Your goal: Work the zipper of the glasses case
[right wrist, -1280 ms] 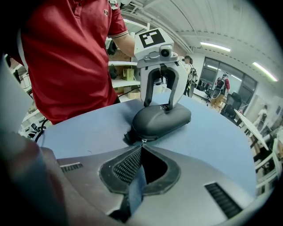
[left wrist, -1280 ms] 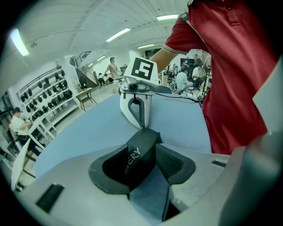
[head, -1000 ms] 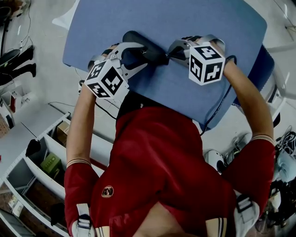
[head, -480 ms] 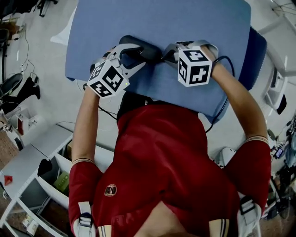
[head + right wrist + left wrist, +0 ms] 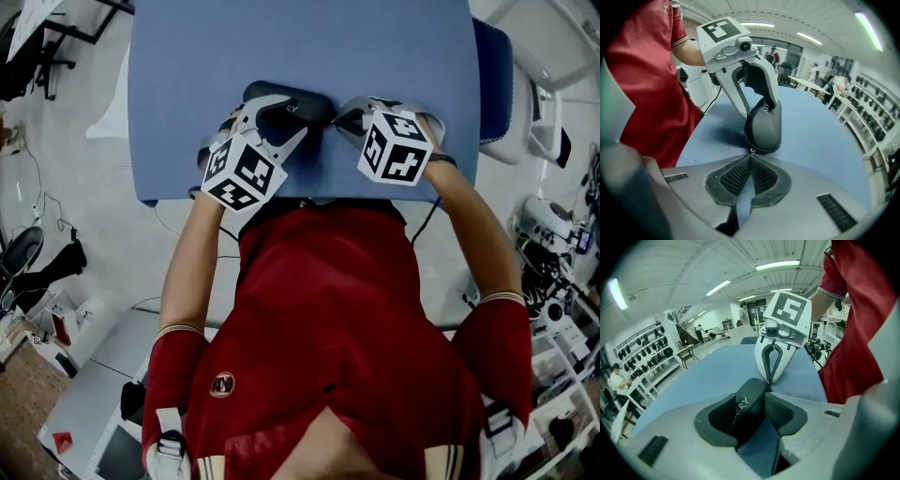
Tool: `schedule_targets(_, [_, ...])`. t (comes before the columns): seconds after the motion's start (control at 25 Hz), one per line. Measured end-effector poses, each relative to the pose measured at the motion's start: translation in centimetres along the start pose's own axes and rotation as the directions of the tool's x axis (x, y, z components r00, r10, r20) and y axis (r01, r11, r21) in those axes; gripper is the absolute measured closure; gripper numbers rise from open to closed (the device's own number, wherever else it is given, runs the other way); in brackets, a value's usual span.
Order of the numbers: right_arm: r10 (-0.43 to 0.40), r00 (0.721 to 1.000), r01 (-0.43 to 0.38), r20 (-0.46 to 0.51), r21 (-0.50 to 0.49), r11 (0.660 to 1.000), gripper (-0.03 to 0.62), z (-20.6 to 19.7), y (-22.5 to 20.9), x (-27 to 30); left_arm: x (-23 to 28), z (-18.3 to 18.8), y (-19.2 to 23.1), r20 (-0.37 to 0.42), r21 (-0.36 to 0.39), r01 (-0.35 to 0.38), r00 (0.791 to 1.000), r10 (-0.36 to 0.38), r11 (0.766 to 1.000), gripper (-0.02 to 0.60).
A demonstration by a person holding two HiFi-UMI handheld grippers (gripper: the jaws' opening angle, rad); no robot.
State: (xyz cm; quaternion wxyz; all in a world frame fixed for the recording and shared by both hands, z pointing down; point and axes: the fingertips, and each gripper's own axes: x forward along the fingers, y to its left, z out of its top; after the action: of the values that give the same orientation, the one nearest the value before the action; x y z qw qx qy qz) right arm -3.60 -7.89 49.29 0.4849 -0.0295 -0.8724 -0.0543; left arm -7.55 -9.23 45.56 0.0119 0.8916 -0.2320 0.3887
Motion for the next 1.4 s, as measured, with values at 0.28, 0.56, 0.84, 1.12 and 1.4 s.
schedule_targets(0.28, [-0.113, 0.994, 0.111, -0.005, 0.222, 0.969, 0.595, 1.0, 1.1, 0.7, 0.1, -0.4, 0.0, 0.026, 0.065, 0.040, 0.999, -0.042, 0.997, 0.402])
schedule_targets(0.56, [-0.224, 0.974, 0.211, -0.013, 0.390, 0.896, 0.595, 2.7, 2.5, 1.6, -0.2, -0.2, -0.8, 0.058, 0.084, 0.056, 0.996, -0.061, 0.995, 0.402])
schedule_targets(0.84, [-0.324, 0.946, 0.283, -0.018, 0.535, 0.796, 0.595, 3.4, 3.0, 2.4, 0.3, -0.1, -1.5, 0.062, 0.081, 0.060, 0.996, -0.065, 0.995, 0.402])
schedule_targets(1.12, [-0.368, 0.929, 0.326, -0.041, 0.560, 0.761, 0.595, 3.1, 4.2, 2.0, -0.6, -0.4, -3.1, 0.039, 0.233, 0.151, 0.986, -0.164, 0.961, 0.400])
schedule_targets(1.4, [-0.369, 0.924, 0.361, -0.096, 0.530, 0.767, 0.595, 0.9, 5.0, 0.9, -2.7, -0.8, -3.9, 0.052, 0.313, 0.231, 0.964, -0.260, 0.921, 0.396])
